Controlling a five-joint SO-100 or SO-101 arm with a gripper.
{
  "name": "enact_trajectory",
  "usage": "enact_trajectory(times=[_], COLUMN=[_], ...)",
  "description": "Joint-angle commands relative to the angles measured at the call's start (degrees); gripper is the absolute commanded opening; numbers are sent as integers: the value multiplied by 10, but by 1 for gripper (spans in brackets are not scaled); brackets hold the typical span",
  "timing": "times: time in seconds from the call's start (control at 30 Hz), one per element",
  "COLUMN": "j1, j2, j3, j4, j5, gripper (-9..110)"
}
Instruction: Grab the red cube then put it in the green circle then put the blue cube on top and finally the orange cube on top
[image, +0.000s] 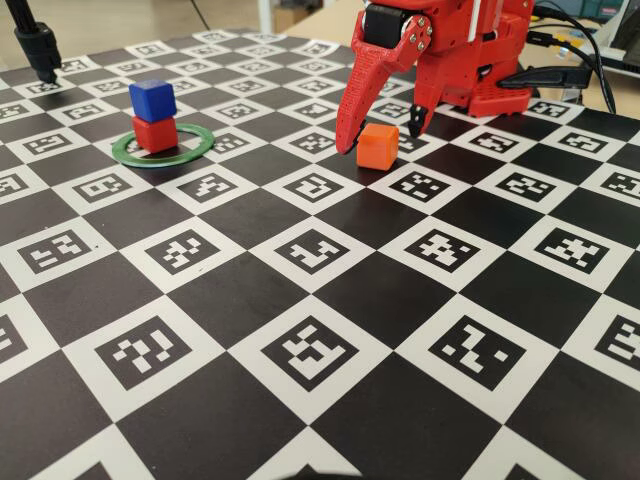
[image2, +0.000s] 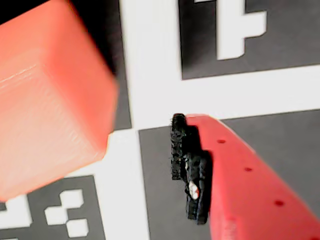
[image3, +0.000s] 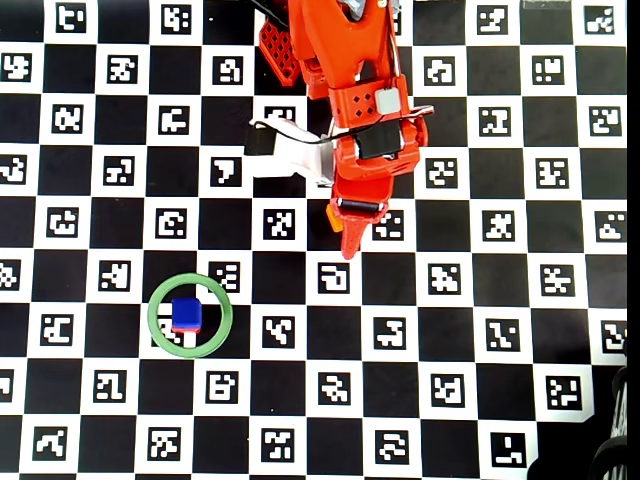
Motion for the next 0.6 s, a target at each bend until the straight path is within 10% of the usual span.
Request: enact_trajectory(times=[0.0,0.57], j1=[2,18], j2=[-2,-4], j3=[-5,4], j4=[-12,-33], j5=[-10,-31], gripper=[50,49])
